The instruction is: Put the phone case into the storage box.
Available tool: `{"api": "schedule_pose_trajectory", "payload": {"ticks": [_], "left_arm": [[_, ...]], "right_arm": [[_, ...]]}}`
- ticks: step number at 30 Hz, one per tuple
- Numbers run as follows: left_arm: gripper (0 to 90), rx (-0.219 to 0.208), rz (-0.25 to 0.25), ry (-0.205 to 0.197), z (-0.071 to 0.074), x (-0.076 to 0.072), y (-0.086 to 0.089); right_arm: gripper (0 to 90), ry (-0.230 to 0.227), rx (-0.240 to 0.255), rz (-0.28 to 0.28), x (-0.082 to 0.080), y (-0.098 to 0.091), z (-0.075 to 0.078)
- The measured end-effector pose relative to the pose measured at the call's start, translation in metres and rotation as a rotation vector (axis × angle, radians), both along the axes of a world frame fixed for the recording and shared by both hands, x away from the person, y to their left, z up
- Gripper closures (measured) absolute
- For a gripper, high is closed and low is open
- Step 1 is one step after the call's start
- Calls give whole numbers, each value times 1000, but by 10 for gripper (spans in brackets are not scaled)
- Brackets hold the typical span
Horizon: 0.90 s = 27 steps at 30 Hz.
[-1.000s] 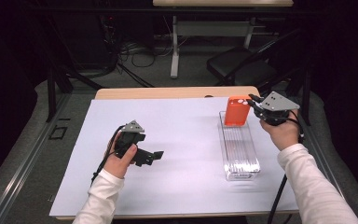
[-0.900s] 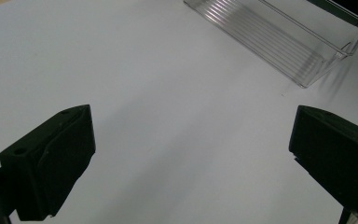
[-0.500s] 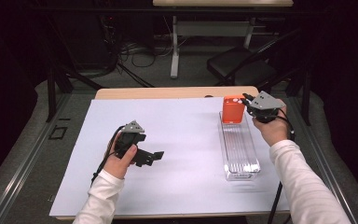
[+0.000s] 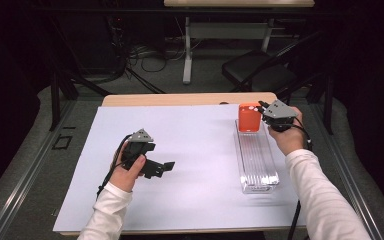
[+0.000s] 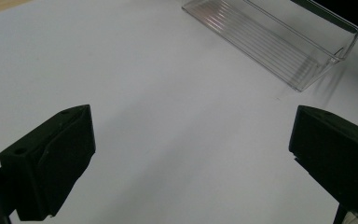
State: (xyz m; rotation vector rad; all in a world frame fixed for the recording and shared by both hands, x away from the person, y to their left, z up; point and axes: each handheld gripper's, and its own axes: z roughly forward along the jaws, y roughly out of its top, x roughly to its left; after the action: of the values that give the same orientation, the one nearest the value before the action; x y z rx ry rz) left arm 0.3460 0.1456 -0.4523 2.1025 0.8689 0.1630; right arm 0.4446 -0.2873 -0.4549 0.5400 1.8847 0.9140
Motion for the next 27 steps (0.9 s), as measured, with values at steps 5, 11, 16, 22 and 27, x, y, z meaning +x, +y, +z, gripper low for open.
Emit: {"api": "schedule_pose_trajectory", "payload": {"ticks": [5,11,16,22,27], "left_arm": [[7,2,3,9,-1,0,1],[7,-7,2,8,-1,0,1],[7,3,2,8,-1,0,1],[7,1,5,9,-2,0,1],[7,5,3,10,-2,0,1]], "right_arm": [[808,3,-13,2,2,1,-4],[808,0,-23,9,3,4,-7],[808,-1,-24,14,4,5,-9],[808,-2,-23,6,6,4,-12],[808,2,-15,1,6,1,-16]]}}
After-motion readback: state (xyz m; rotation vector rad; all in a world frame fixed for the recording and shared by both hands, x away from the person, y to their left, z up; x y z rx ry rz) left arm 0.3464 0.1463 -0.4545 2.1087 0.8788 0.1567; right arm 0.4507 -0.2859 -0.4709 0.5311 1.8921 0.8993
